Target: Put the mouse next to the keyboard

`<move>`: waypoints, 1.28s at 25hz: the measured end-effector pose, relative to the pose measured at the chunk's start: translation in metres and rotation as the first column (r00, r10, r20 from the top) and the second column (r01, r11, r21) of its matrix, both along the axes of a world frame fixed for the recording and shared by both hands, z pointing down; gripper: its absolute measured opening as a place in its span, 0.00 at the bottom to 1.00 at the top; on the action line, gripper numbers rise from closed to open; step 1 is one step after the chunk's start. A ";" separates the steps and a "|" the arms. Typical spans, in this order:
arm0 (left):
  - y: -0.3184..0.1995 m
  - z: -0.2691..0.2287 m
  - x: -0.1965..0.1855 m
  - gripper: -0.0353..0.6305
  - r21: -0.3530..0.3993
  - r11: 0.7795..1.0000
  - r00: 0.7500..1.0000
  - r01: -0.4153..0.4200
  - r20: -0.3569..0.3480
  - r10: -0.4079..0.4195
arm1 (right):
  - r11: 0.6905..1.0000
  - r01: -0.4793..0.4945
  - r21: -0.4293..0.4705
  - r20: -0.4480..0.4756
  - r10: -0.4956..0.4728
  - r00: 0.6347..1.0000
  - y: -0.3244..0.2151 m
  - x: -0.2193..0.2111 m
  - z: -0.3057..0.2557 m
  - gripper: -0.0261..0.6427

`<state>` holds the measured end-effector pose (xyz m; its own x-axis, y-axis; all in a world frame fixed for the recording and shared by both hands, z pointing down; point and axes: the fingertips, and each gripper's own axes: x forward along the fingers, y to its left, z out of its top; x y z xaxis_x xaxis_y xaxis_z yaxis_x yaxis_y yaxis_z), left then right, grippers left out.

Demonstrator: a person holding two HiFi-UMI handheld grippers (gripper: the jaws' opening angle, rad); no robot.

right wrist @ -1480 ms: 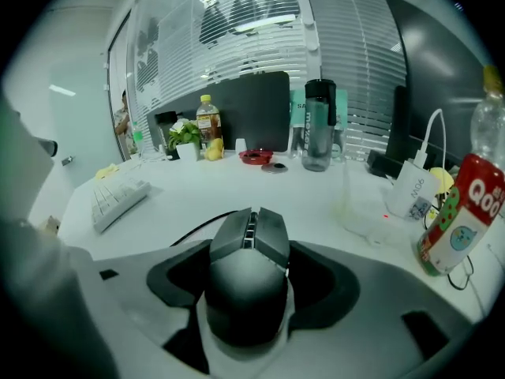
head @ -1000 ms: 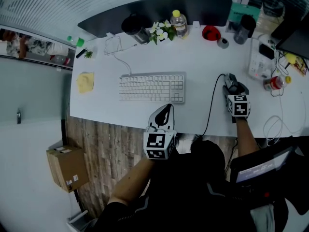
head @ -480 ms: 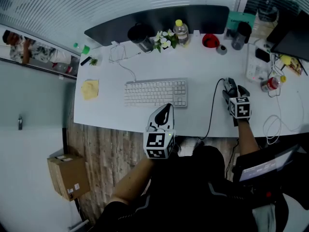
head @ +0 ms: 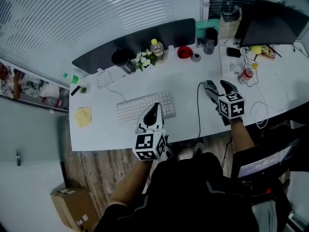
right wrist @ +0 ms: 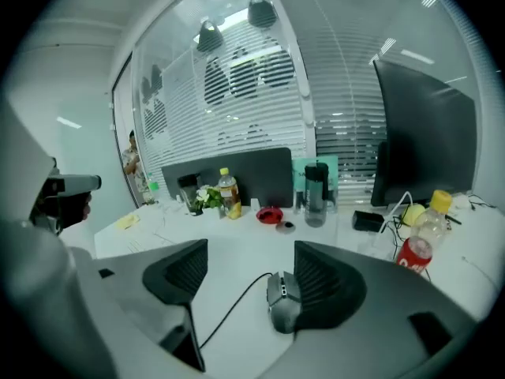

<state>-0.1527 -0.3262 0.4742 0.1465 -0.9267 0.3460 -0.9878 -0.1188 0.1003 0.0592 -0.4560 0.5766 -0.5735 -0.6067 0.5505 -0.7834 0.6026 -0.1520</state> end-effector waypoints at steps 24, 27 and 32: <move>0.011 -0.116 -0.013 0.10 0.229 0.969 0.994 -0.098 -0.031 0.108 | 0.955 -0.030 0.294 0.220 -0.037 0.975 0.088 -0.013 -0.208 0.28; 0.011 -0.125 -0.018 0.10 0.234 0.968 0.993 -0.095 -0.045 0.108 | 0.946 -0.059 0.318 0.242 -0.021 0.970 0.093 -0.014 -0.225 0.21; 0.009 -0.134 -0.019 0.10 0.244 0.962 0.991 -0.123 -0.012 0.130 | 0.941 -0.075 0.331 0.252 -0.012 0.968 0.097 -0.019 -0.241 0.13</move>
<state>-0.1718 -0.3173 0.3399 0.2746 -0.9555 0.1077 -0.9604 -0.2670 0.0798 0.0399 -0.3592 0.3359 -0.6422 -0.7507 0.1552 -0.7665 0.6277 -0.1358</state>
